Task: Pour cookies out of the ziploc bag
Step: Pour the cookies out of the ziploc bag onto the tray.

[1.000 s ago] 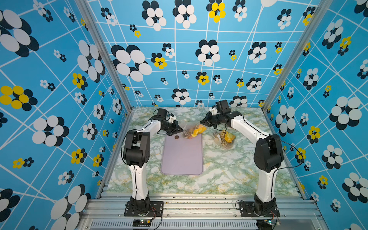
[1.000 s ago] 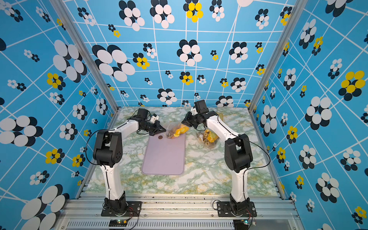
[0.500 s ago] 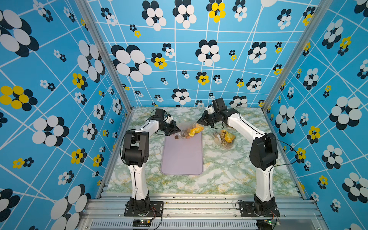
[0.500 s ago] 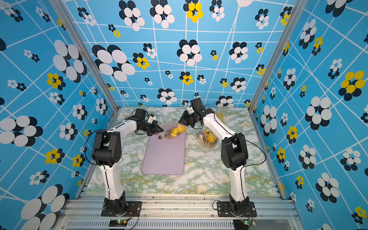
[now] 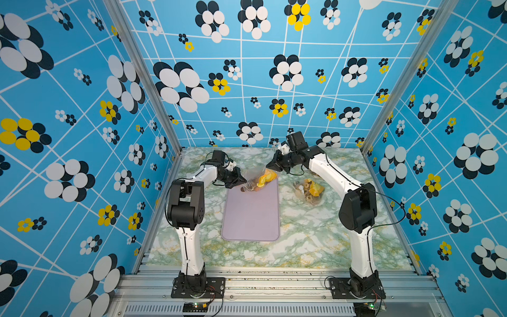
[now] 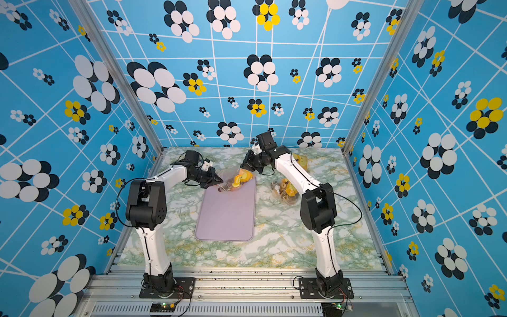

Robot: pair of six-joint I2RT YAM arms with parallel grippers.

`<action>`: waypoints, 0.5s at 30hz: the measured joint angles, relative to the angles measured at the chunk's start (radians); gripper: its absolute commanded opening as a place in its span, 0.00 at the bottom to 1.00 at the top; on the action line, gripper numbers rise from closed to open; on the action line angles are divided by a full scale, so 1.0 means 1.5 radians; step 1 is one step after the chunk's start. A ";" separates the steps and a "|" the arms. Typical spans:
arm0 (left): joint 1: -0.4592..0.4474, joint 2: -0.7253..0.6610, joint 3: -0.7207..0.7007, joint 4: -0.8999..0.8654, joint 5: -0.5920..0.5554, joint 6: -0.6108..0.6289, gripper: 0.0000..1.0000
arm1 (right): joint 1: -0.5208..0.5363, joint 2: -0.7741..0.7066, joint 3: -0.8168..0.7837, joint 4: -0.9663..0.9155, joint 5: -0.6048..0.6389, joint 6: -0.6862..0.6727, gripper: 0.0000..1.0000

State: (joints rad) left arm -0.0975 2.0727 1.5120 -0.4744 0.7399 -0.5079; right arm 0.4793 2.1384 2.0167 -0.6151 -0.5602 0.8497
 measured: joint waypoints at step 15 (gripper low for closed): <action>0.000 -0.007 0.000 -0.025 -0.011 -0.001 0.00 | 0.003 0.000 0.000 -0.009 0.000 -0.004 0.00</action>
State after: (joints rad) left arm -0.0975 2.0621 1.5124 -0.5114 0.7231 -0.5098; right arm 0.4831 2.1384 2.0167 -0.6292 -0.5598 0.8444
